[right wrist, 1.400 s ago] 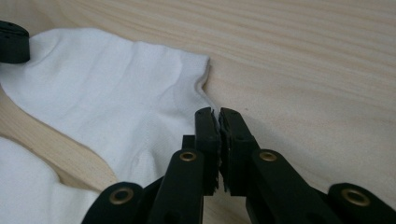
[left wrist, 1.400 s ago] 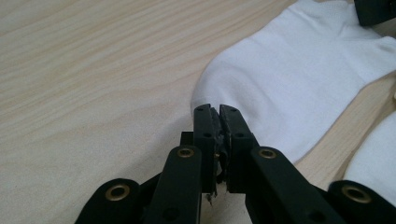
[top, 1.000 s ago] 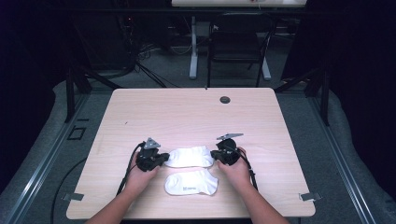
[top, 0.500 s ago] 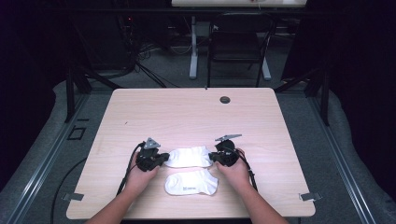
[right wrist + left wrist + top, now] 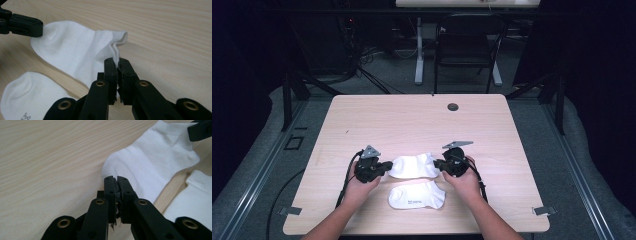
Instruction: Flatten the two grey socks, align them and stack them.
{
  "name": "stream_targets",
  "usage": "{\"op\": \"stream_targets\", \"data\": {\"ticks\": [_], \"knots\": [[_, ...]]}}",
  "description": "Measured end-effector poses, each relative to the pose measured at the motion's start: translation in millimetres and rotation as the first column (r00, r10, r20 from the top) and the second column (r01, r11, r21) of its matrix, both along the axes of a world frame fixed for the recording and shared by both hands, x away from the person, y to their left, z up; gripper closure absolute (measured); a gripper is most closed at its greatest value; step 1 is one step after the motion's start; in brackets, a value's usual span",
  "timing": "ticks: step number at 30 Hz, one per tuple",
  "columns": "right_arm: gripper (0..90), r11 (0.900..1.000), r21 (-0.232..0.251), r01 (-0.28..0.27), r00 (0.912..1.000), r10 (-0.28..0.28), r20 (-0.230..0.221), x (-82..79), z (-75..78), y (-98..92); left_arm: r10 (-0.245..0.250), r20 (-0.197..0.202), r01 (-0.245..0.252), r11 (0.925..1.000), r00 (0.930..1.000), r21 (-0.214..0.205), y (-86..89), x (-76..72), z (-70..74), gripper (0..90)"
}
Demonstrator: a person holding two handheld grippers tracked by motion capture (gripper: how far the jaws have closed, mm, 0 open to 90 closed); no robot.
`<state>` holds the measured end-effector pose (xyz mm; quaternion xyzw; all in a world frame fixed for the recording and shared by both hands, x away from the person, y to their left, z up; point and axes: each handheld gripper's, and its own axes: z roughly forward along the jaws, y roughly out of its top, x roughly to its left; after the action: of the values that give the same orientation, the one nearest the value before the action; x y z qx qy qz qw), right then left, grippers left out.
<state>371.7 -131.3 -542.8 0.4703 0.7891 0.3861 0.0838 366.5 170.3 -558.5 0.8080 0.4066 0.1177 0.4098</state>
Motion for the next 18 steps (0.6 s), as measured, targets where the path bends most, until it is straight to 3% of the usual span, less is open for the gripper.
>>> {"op": "stream_targets", "data": {"ticks": [18], "knots": [[86.3,0.9995,0.014,-0.029,0.9995,0.028,0.015,-14.8,16.3,-1.8,-0.017,0.002,0.017,0.9992,0.9999,-0.037,5.1,-14.0,14.9,86.7]]}}
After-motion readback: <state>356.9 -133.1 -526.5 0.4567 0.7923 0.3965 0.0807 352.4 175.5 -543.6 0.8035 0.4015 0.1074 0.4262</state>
